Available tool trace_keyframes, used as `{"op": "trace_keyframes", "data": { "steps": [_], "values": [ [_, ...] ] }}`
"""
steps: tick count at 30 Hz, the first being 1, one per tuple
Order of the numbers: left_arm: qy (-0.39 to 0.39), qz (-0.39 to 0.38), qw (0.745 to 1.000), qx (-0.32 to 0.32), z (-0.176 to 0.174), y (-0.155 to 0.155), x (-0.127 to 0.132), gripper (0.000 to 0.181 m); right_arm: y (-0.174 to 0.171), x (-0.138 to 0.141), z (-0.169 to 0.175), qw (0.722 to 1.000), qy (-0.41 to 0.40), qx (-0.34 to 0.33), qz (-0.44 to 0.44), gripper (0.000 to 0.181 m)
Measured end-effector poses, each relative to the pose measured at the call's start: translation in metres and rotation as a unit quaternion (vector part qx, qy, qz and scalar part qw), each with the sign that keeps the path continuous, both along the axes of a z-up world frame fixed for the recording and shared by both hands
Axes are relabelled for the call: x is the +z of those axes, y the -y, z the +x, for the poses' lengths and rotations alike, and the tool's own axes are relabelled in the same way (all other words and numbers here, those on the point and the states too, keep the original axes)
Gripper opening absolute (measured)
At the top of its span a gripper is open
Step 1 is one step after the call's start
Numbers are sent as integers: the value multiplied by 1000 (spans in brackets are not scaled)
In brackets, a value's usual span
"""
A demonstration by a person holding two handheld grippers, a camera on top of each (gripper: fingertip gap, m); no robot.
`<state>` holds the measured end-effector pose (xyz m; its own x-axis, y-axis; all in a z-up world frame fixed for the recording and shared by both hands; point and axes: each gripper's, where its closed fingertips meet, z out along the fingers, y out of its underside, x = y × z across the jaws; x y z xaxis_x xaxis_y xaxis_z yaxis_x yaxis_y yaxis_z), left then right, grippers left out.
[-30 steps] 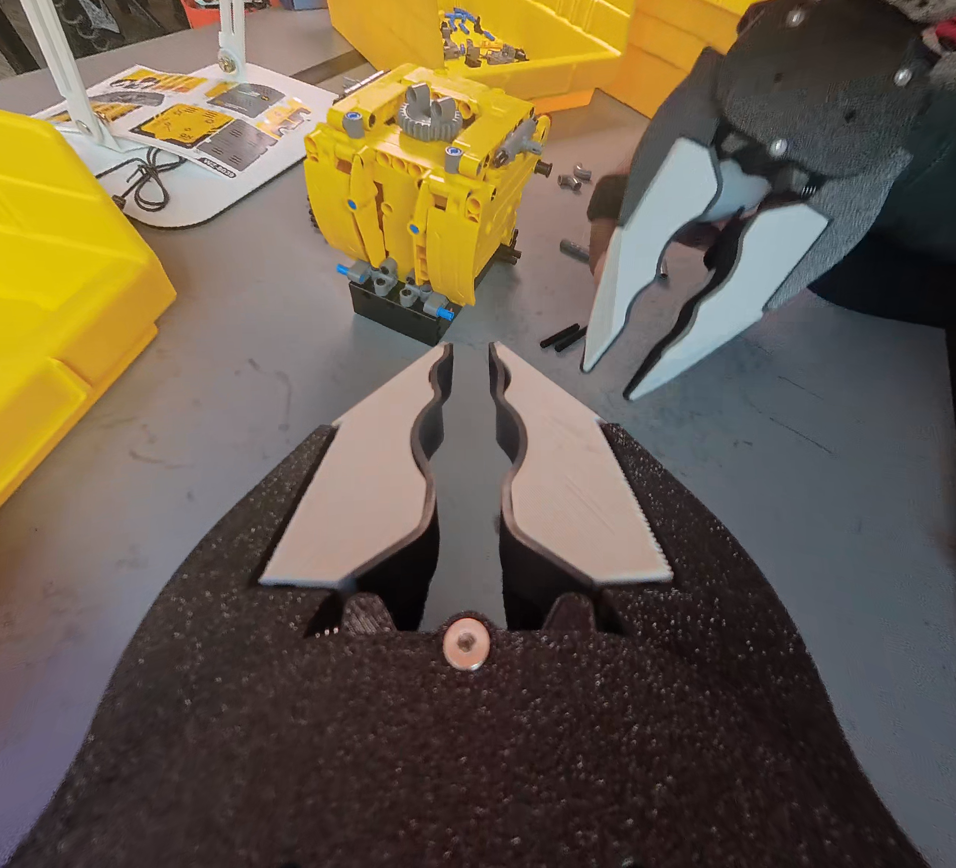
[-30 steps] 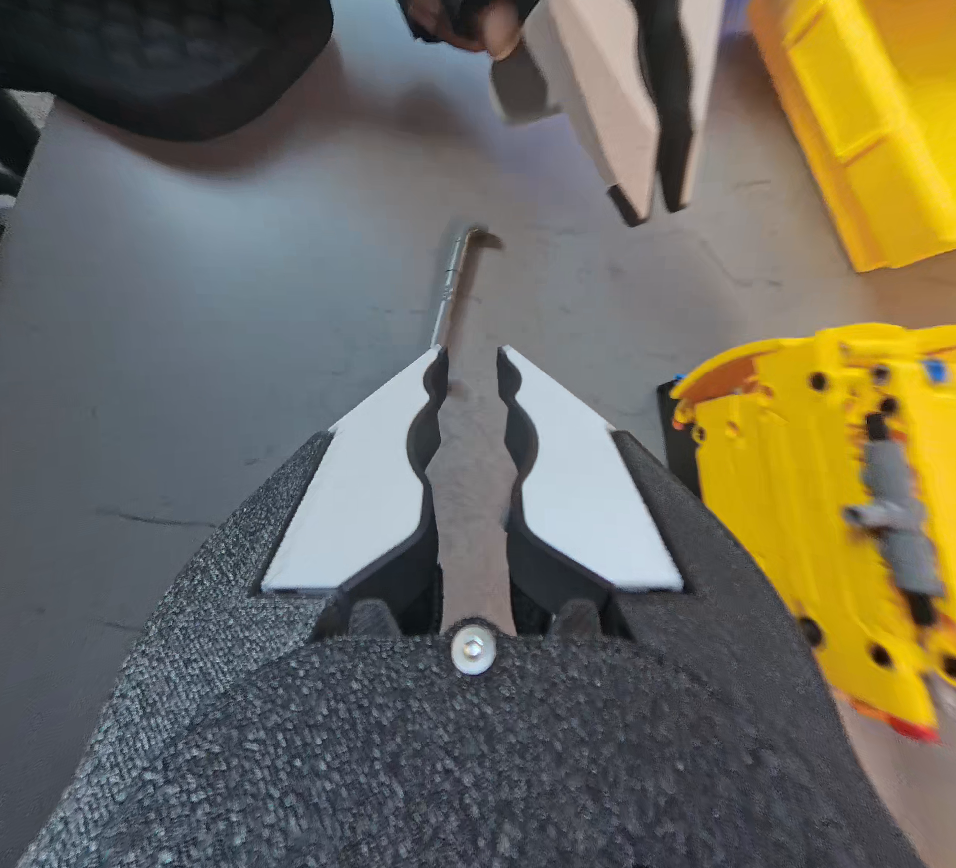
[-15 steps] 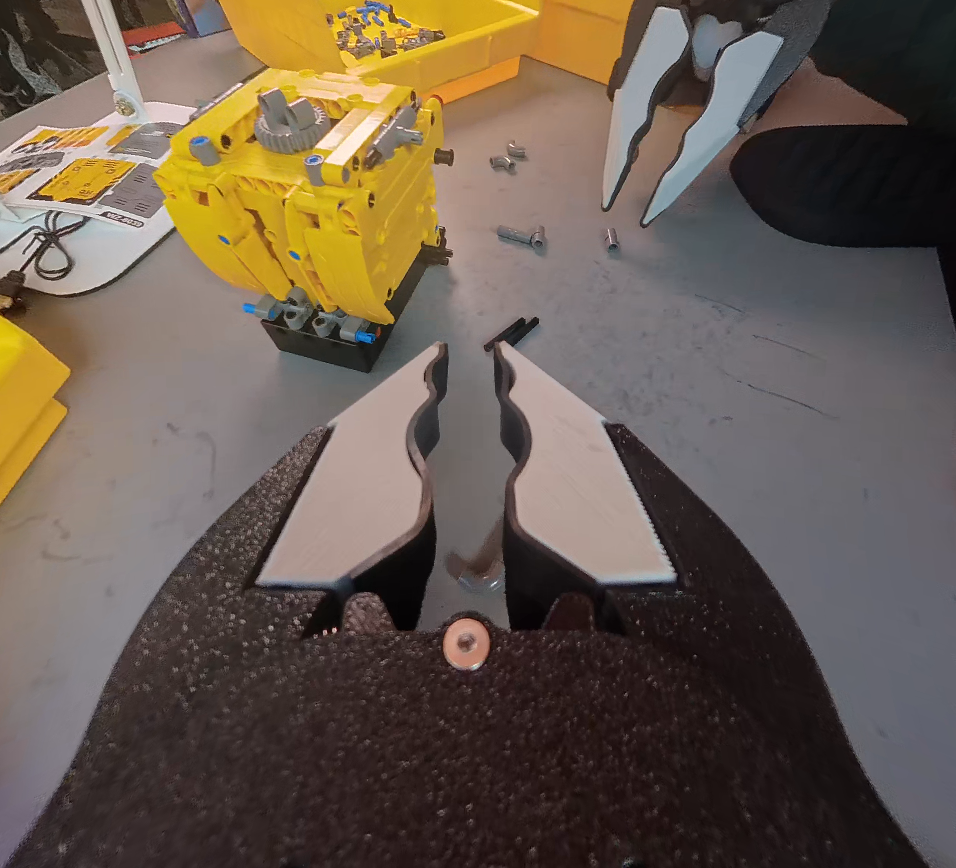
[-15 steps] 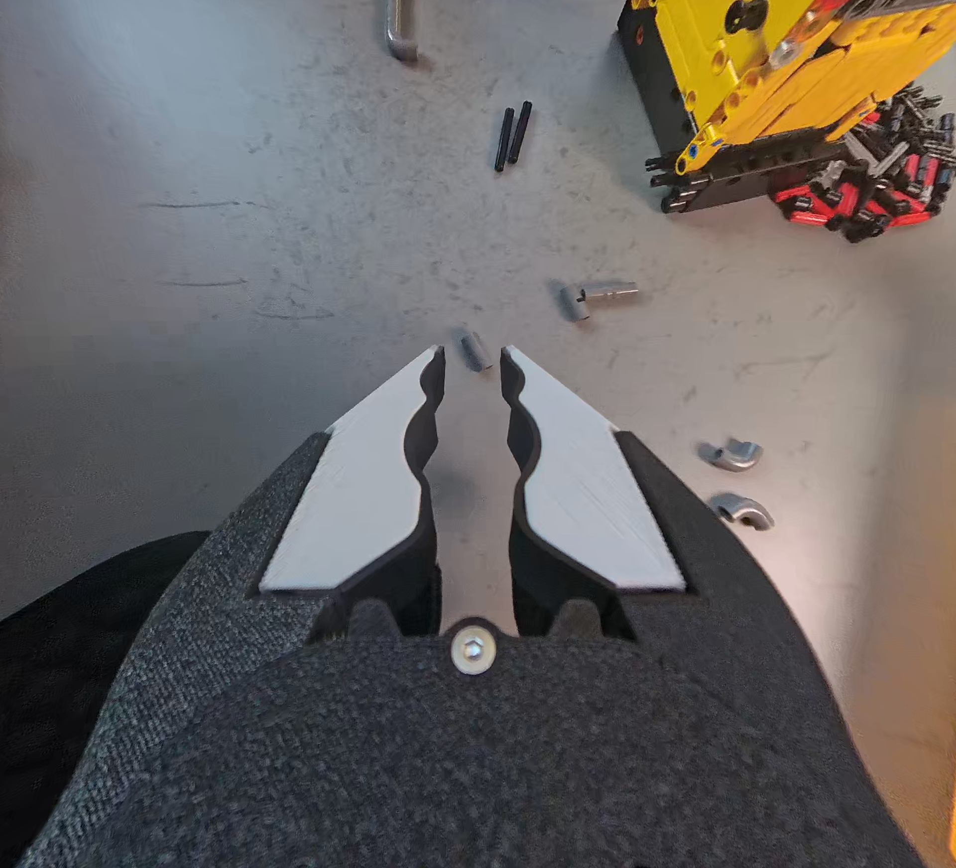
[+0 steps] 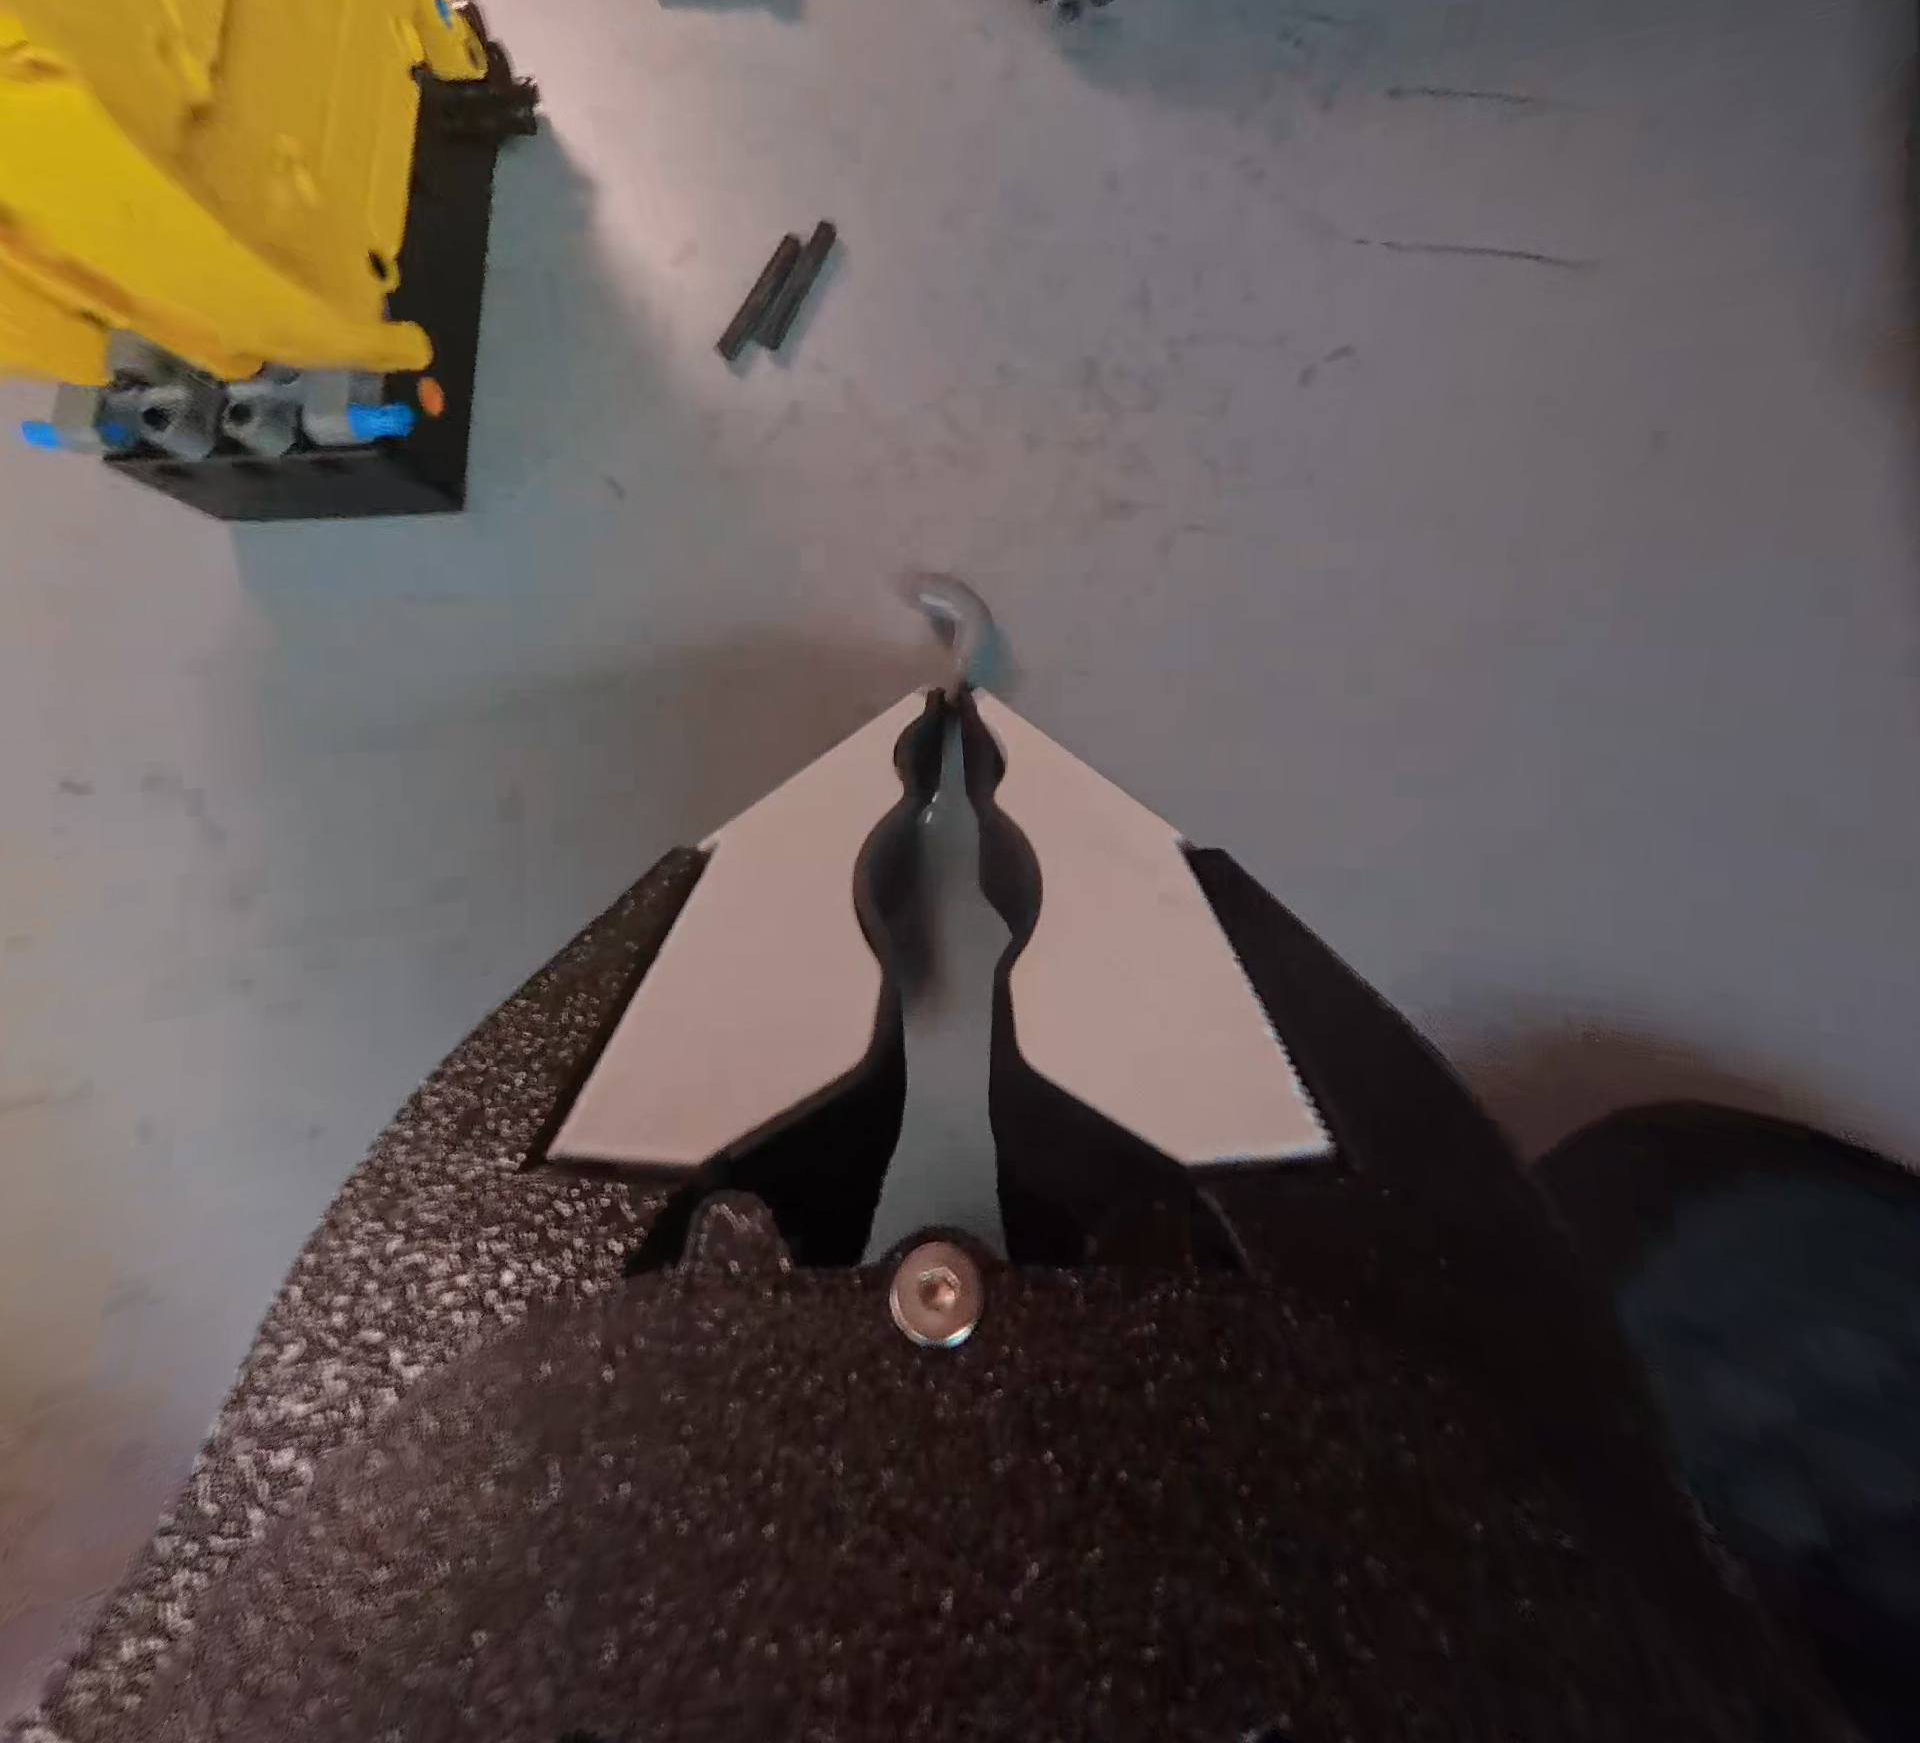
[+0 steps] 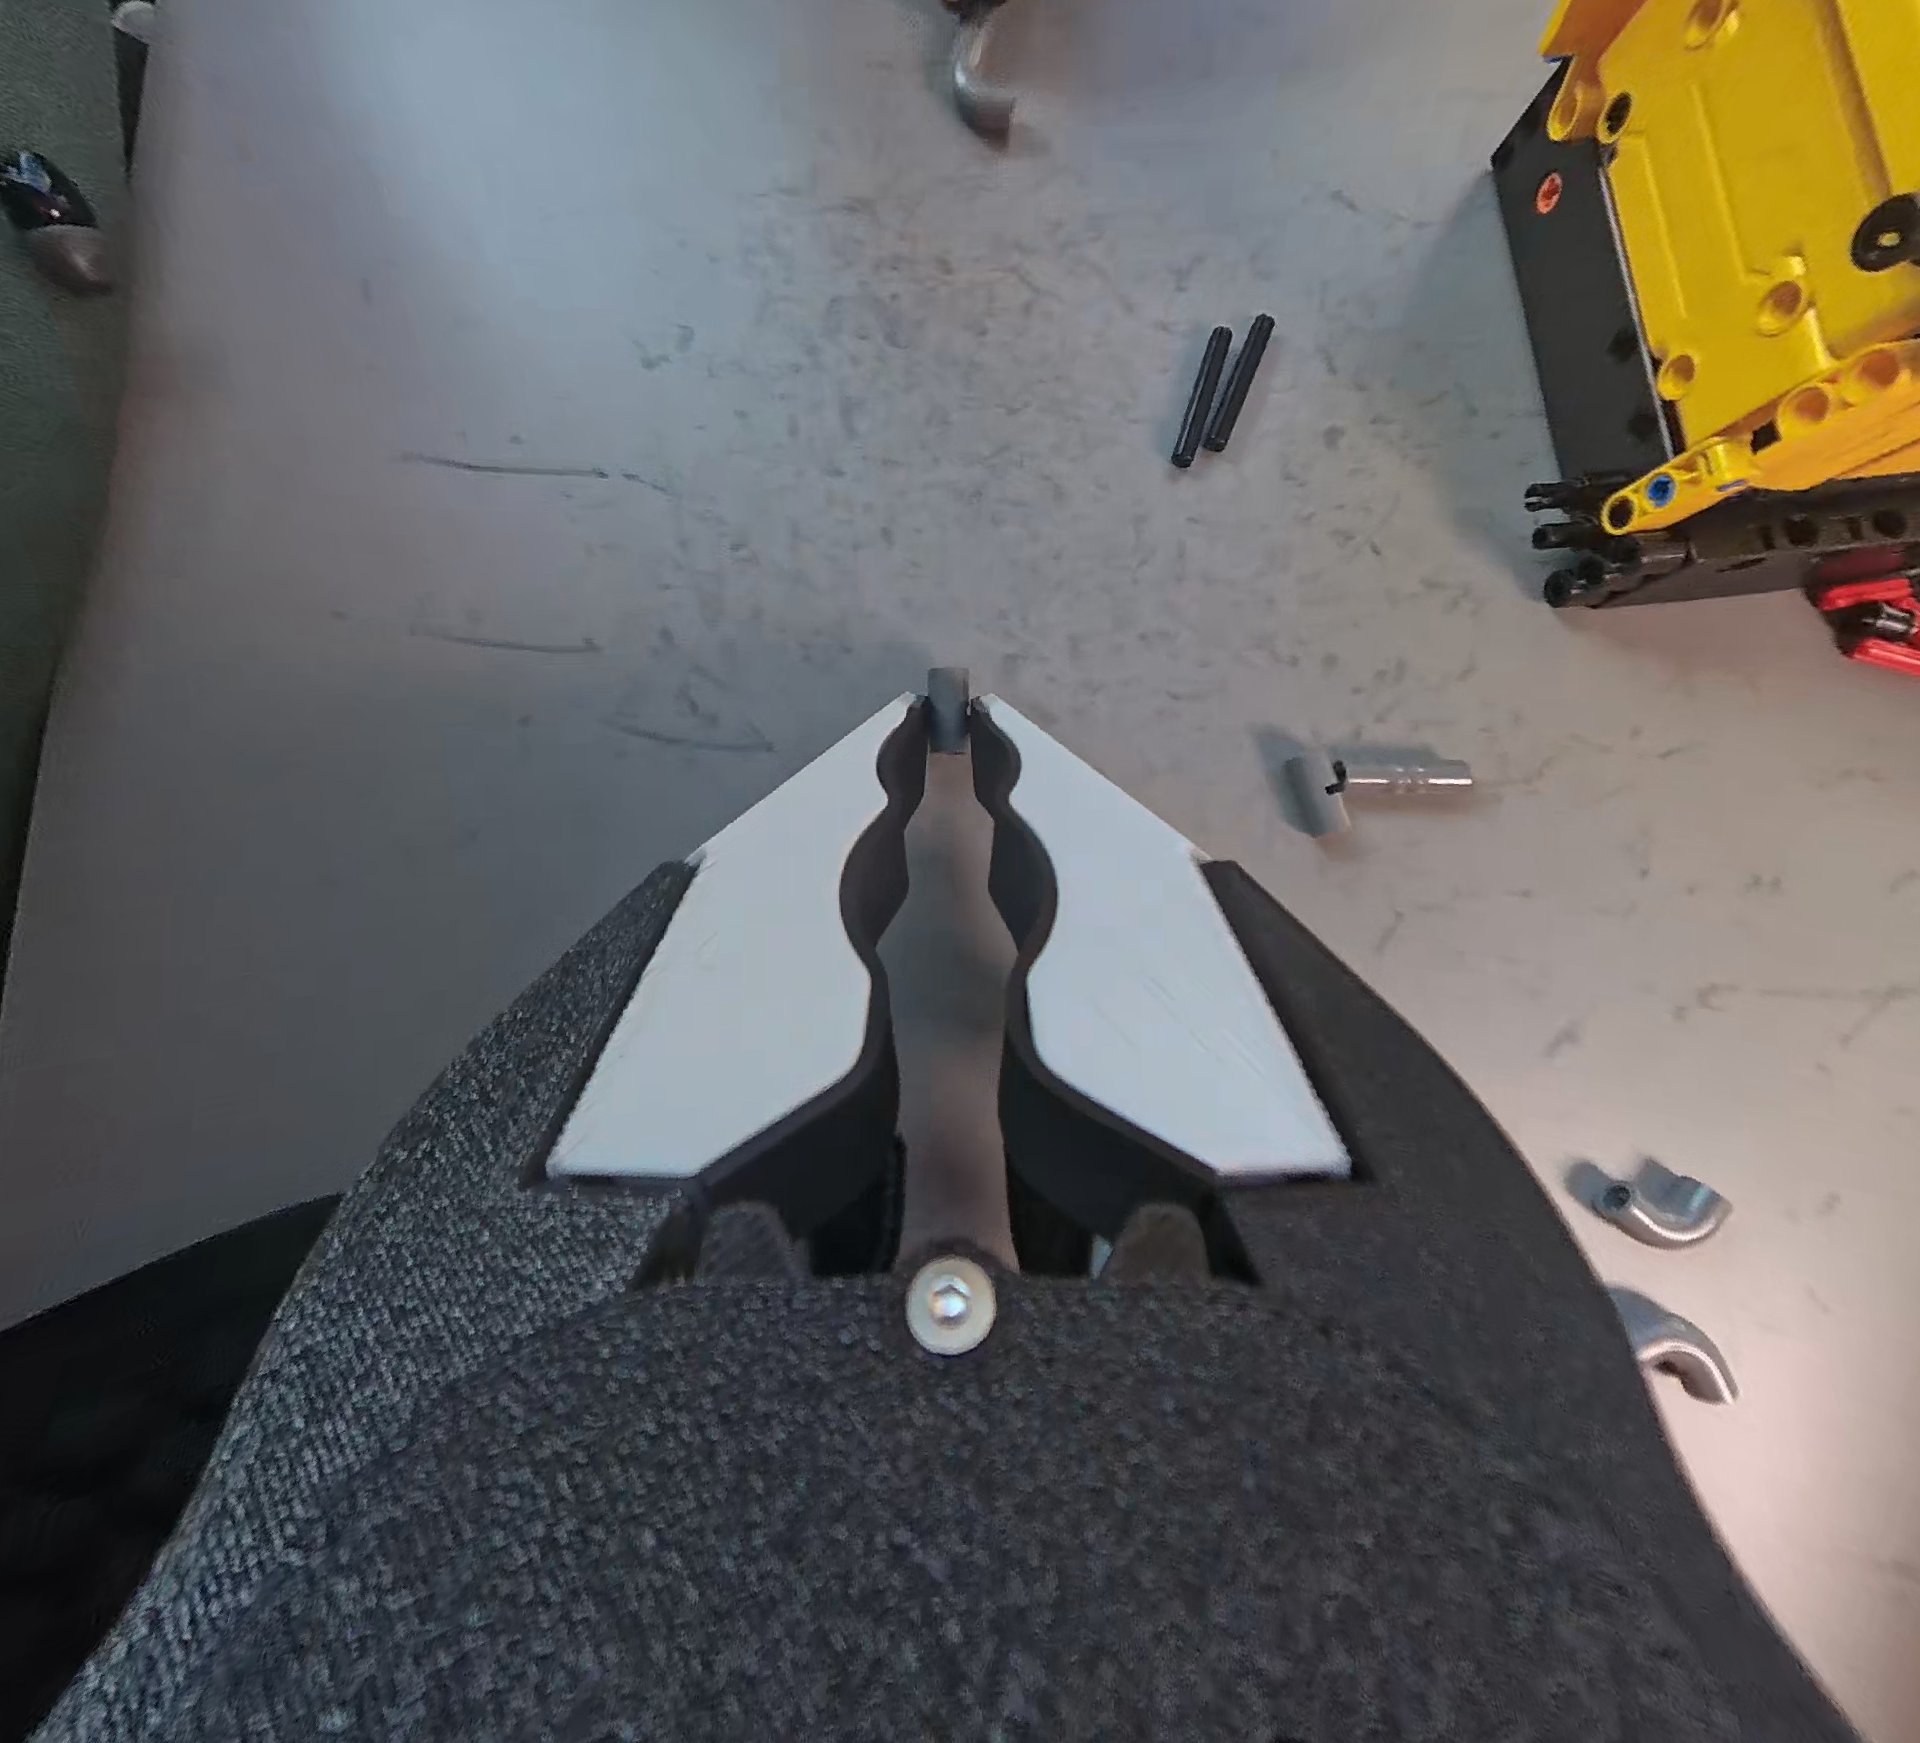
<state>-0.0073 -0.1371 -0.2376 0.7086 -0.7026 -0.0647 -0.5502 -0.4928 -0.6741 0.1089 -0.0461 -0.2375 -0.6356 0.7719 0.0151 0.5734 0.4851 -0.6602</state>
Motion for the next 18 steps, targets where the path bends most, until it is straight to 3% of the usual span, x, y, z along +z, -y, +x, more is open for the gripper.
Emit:
{"op": "trace_keyframes", "data": {
  "steps": [4,7,13,18],
  "values": [
    [-49,1,996,69,-50,5,1,0,-3,6,12,1000,10,7,1,8],
    [-52,11,994,97,-62,2,4,13,-9,9,18,1000,13,0,2,8],
    [-5,108,990,92,-22,-44,35,17,-20,10,23,1000,19,-19,12,8],
    [-25,82,995,49,21,-74,14,16,-17,7,19,999,17,-29,9,8]
  ]
}}
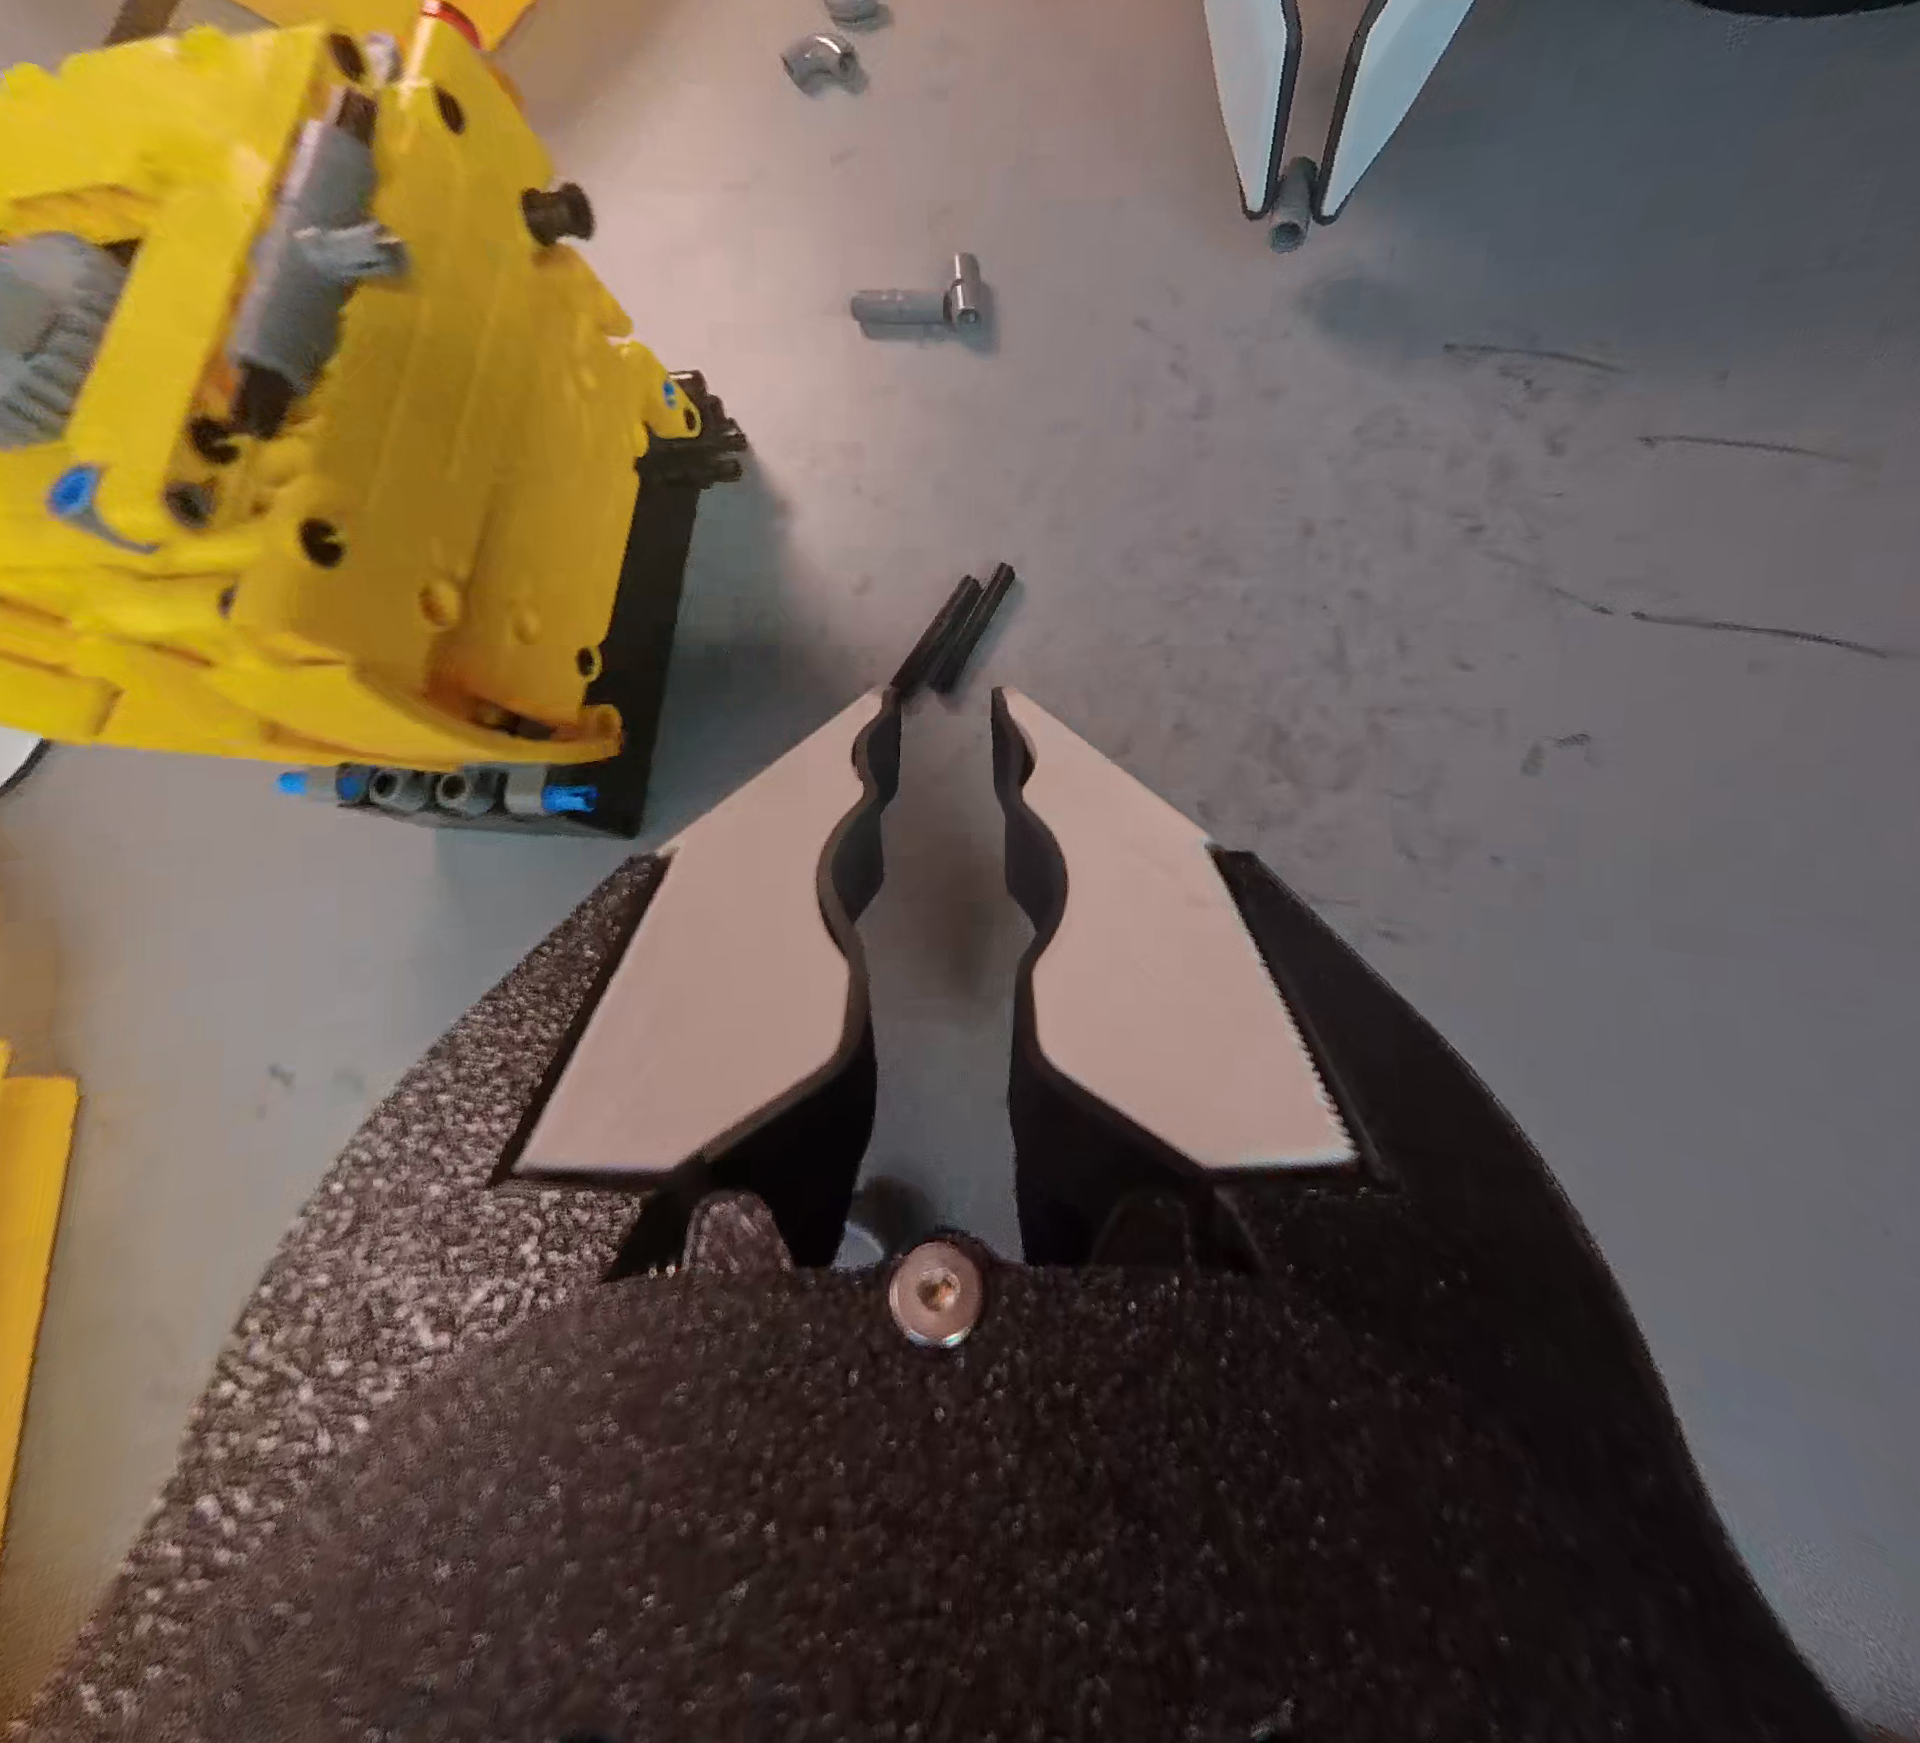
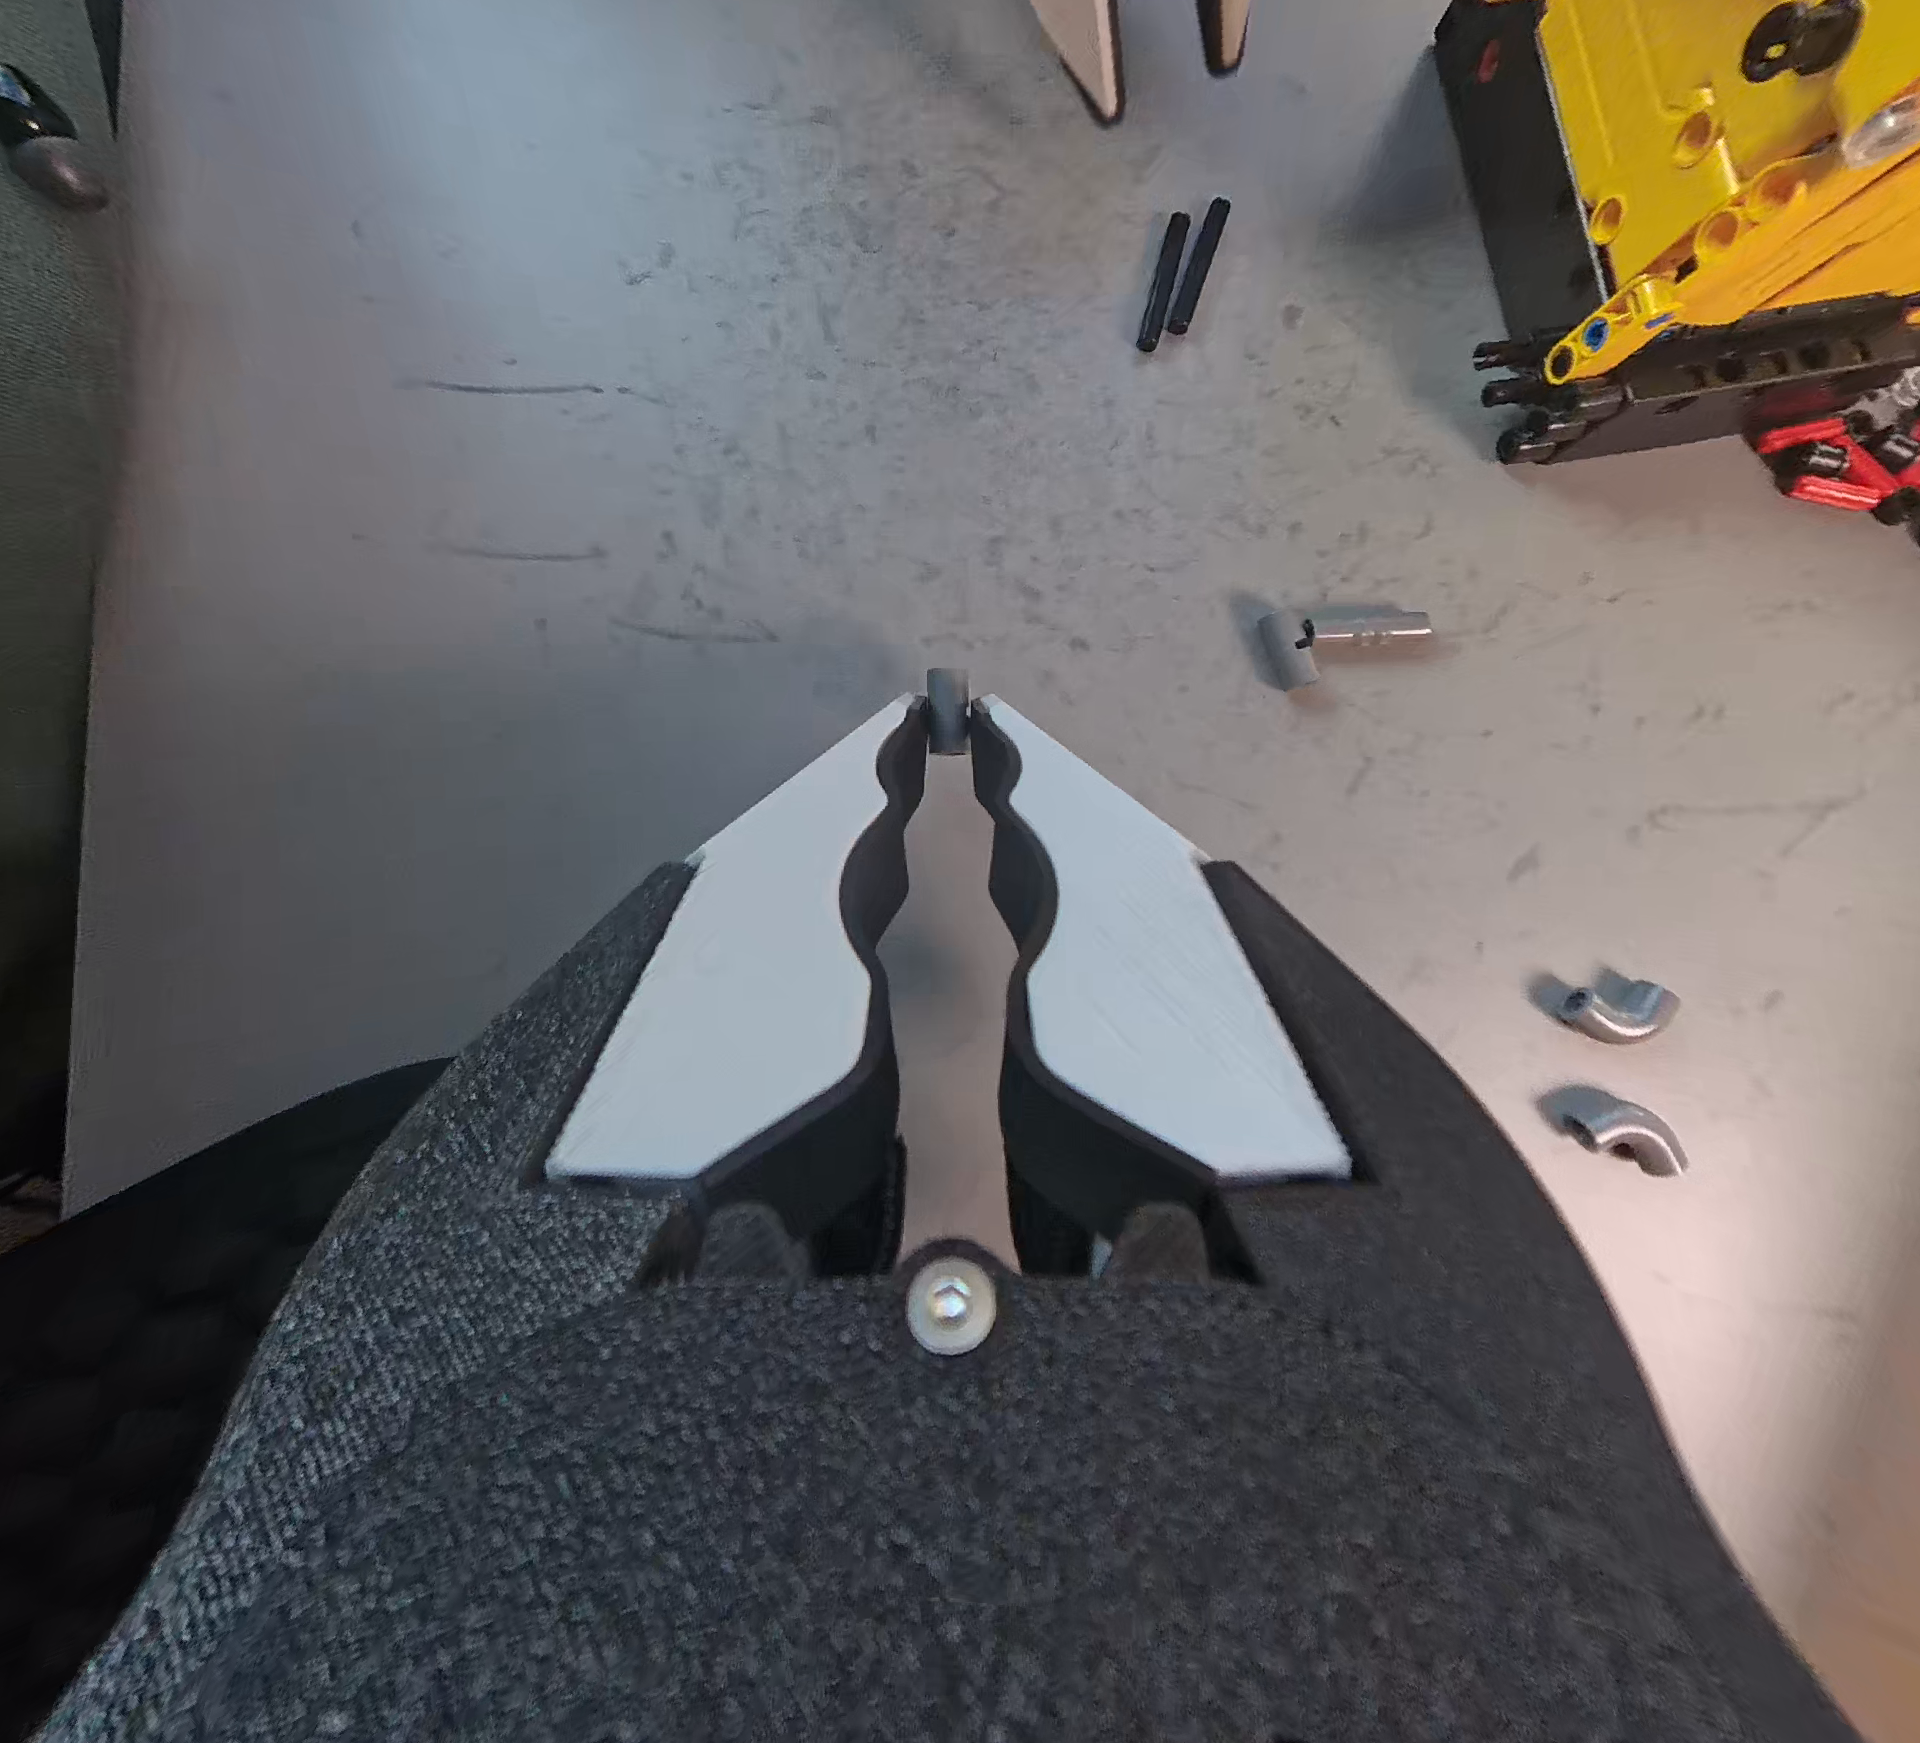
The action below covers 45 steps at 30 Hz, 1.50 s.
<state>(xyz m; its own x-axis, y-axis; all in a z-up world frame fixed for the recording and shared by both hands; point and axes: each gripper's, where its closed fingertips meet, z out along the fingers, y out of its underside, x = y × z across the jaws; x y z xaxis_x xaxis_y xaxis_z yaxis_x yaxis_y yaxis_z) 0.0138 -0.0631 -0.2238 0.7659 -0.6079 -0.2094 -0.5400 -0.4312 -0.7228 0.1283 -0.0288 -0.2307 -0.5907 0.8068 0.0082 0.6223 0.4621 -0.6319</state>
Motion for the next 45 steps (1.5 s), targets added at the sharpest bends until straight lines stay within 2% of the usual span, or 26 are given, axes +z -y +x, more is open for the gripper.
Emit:
{"op": "trace_keyframes", "data": {
  "steps": [4,9,13,16,19,21,24,28,31,33,35,38,42,45],
  "values": [
    [-9,-29,999,-19,12,-9,-18,12,-1,-5,-7,1000,-1,-10,2,8],
    [1,-42,999,-23,14,-11,-19,8,-4,-12,-6,1000,7,-13,6,11],
    [14,-52,998,-30,17,-10,-20,3,-10,-6,-9,999,-4,-32,-2,17],
    [20,-55,998,-30,17,-10,-20,3,-32,11,-20,995,-37,-88,-2,18],
    [16,-60,998,-33,17,-7,-20,2,-67,24,-31,982,-64,-177,6,18],
    [10,-65,997,-39,16,-3,-20,2,-100,27,-31,965,-69,-248,44,18],
    [5,-76,996,-48,13,6,-20,3,-141,27,-20,934,-50,-341,94,18],
    [7,-91,994,-56,8,21,-20,3,-151,7,-12,924,3,-369,104,31],
    [11,-101,993,-65,7,33,-20,3,-152,-8,-9,922,28,-374,94,33],
    [14,-109,991,-74,7,42,-20,3,-153,-8,-10,921,26,-381,73,25],
    [14,-113,990,-78,7,47,-20,3,-150,-10,-10,925,25,-372,67,10],
    [15,-113,990,-81,8,50,-20,3,-146,-10,-9,930,25,-364,55,7],
    [17,-109,991,-80,8,50,-20,3,-110,1,-11,959,7,-280,43,7],
    [22,-107,991,-80,8,50,-20,3,-42,22,-16,992,-42,-119,27,7]
  ]
}}
